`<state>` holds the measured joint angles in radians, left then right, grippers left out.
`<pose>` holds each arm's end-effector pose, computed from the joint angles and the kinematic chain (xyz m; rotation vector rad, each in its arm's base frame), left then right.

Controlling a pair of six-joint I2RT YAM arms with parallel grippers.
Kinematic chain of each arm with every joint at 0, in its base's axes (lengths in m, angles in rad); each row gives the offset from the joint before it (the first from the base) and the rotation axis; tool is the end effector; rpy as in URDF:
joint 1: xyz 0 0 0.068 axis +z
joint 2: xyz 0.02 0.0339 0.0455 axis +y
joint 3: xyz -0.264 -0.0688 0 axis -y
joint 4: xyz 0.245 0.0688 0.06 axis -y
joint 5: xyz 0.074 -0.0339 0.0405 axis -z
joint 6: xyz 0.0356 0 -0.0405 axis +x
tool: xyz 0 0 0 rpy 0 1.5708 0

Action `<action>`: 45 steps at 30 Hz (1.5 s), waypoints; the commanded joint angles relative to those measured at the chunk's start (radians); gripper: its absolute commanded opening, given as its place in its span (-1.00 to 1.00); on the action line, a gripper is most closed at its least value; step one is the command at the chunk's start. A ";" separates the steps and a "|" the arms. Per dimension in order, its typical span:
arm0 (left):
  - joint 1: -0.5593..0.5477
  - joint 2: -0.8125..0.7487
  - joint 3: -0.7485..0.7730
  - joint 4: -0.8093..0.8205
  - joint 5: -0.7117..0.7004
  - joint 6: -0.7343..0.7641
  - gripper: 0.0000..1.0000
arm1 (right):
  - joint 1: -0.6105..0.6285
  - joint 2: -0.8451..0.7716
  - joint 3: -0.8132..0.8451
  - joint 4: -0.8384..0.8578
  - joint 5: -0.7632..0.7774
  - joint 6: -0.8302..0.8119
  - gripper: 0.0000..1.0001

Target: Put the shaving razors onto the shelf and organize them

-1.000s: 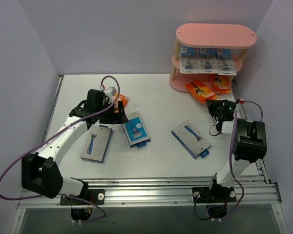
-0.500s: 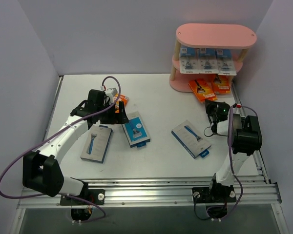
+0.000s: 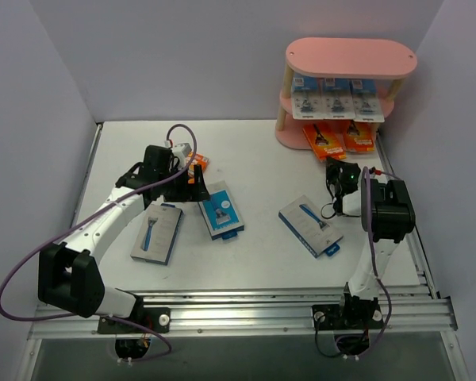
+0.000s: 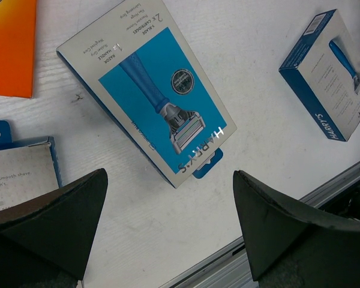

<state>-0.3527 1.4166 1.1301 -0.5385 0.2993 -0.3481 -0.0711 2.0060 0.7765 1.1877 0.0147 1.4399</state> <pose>0.2823 -0.1151 0.2833 0.1505 2.4555 -0.6776 0.3783 -0.0275 0.1375 1.1853 1.2407 1.0306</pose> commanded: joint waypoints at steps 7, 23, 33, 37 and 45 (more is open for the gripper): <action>-0.003 0.015 0.023 0.041 0.018 -0.005 0.89 | 0.033 0.040 0.078 0.064 0.136 0.060 -1.00; -0.003 0.025 0.027 0.040 0.012 -0.005 0.89 | 0.065 0.089 0.116 0.113 0.243 0.060 -1.00; -0.003 0.028 0.027 0.040 0.009 -0.003 0.89 | 0.065 0.125 0.118 0.151 0.269 0.105 -1.00; -0.003 0.031 0.028 0.038 0.012 -0.003 0.89 | 0.065 0.135 0.125 0.153 0.271 0.097 -1.00; -0.003 0.030 0.028 0.037 0.009 -0.002 0.89 | 0.065 0.172 0.148 0.176 0.266 0.112 -1.00</action>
<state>-0.3527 1.4437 1.1301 -0.5350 0.3035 -0.3550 -0.0120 2.1609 0.8856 1.2846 0.2321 1.5314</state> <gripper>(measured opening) 0.944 0.015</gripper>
